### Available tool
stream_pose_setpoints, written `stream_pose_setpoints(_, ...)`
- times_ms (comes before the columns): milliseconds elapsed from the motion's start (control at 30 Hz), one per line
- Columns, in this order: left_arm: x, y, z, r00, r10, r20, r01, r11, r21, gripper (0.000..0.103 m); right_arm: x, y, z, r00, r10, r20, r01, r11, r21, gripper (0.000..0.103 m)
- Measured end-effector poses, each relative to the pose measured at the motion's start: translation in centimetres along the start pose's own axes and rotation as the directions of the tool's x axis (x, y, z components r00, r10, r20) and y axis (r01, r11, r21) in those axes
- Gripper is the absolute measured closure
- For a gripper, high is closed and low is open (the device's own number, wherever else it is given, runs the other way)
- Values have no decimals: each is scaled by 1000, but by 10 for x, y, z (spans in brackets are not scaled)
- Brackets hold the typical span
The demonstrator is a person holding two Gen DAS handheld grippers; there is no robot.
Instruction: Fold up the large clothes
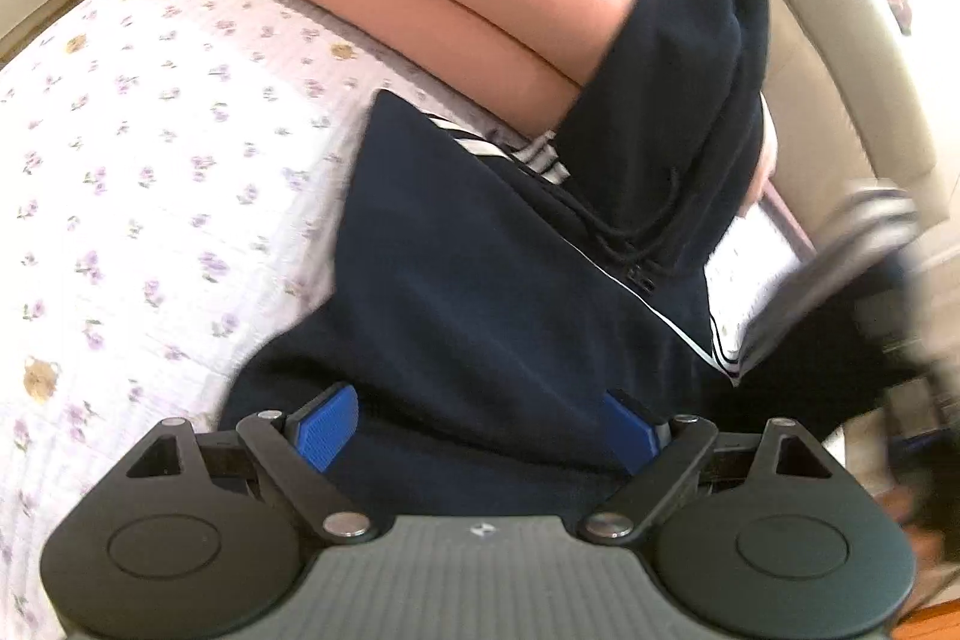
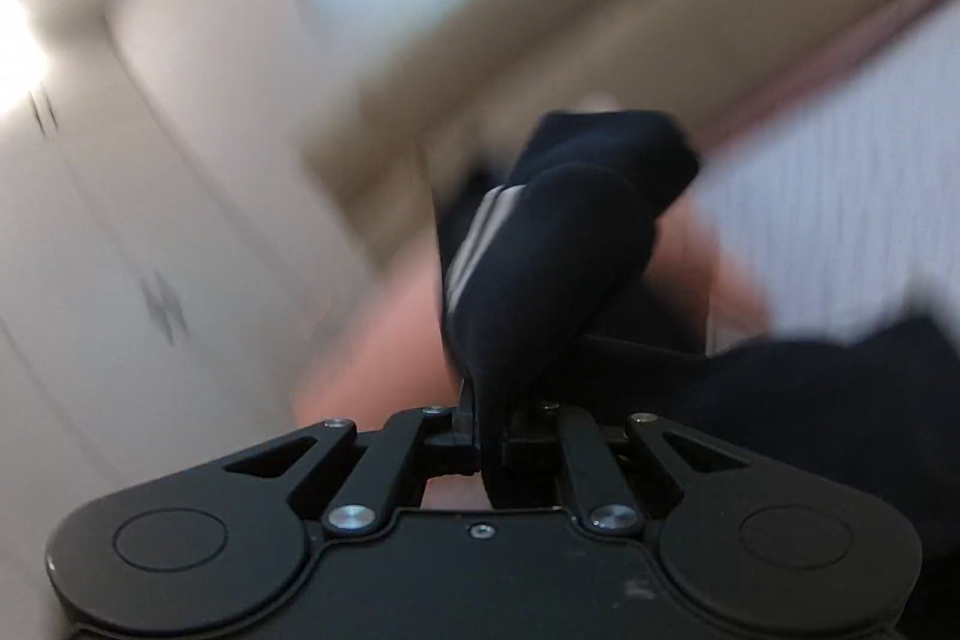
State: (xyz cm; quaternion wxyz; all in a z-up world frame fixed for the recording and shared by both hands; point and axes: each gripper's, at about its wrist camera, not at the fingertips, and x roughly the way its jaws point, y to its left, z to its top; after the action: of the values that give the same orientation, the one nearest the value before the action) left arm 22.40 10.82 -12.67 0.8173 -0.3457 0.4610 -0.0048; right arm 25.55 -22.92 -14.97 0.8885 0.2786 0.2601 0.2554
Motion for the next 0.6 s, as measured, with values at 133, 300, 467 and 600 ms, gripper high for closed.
stream_pose_setpoints(133,3,30,1,1000,18,-10,-18,1000,-14,13,70,-22,-86,943,-139,-303,118,989,-86,89)
stream_pose_setpoints(300,3,65,-2,1000,3,-29,-4,998,-55,14,79,-46,-68,951,35,-308,-28,999,27,16)
stream_pose_setpoints(467,0,79,-3,1000,-3,-24,1,997,-72,14,101,-58,-45,963,63,-262,-20,986,164,51)
stream_pose_setpoints(600,-7,79,-1,1000,4,-3,-4,998,-56,14,90,-33,-21,989,88,-116,-69,986,154,94)
